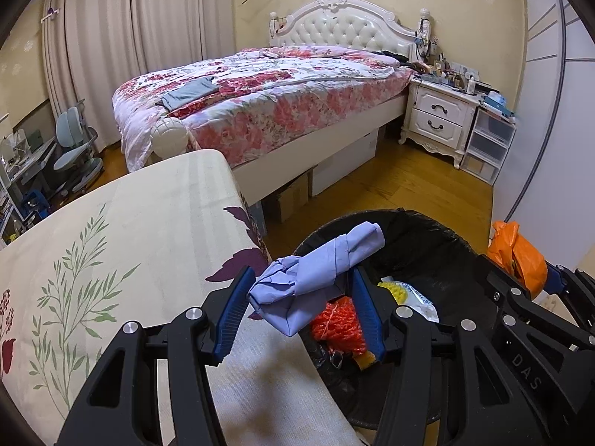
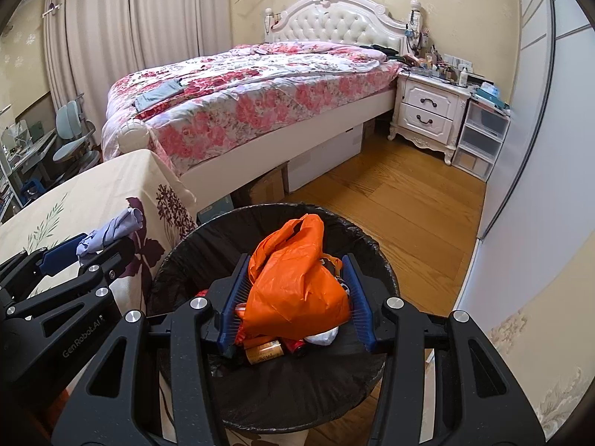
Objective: Collect trash
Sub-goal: 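Carry the blue cloth and orange bag over the black bin, then open the right tool to drop the orange bag while the left tool drops the cloth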
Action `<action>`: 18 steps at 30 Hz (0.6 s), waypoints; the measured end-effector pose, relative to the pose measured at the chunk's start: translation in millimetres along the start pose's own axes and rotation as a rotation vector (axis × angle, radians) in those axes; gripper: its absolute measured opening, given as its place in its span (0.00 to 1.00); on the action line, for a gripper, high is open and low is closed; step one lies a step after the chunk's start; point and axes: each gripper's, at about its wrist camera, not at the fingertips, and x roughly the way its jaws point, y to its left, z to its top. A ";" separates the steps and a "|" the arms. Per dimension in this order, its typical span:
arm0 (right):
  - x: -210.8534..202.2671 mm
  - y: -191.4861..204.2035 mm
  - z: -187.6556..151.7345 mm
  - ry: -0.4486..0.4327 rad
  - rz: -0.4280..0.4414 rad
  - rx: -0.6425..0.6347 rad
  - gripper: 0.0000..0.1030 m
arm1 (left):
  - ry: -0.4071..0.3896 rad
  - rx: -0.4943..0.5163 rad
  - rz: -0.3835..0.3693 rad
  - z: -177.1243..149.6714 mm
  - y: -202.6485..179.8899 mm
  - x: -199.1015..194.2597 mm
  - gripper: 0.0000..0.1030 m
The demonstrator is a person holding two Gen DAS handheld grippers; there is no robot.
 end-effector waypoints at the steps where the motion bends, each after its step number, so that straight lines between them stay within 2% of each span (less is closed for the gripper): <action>1: 0.7 -0.7 0.0 0.001 -0.001 0.003 0.46 | -0.001 0.005 0.002 0.3 -1.7 0.3 0.52; 8: 6.2 -6.2 2.0 0.008 -0.012 0.021 0.46 | 0.008 0.014 0.003 3.0 -7.1 3.7 0.54; 13: 7.6 -7.4 2.5 0.007 -0.020 0.023 0.46 | 0.002 0.020 0.006 3.5 -9.0 2.7 0.62; 15: 7.8 -7.8 2.5 0.004 -0.025 0.023 0.48 | -0.002 0.018 0.006 3.4 -8.5 1.7 0.68; 18: 7.4 -9.0 2.2 0.001 -0.032 0.023 0.51 | -0.002 0.013 0.012 3.8 -7.9 1.8 0.72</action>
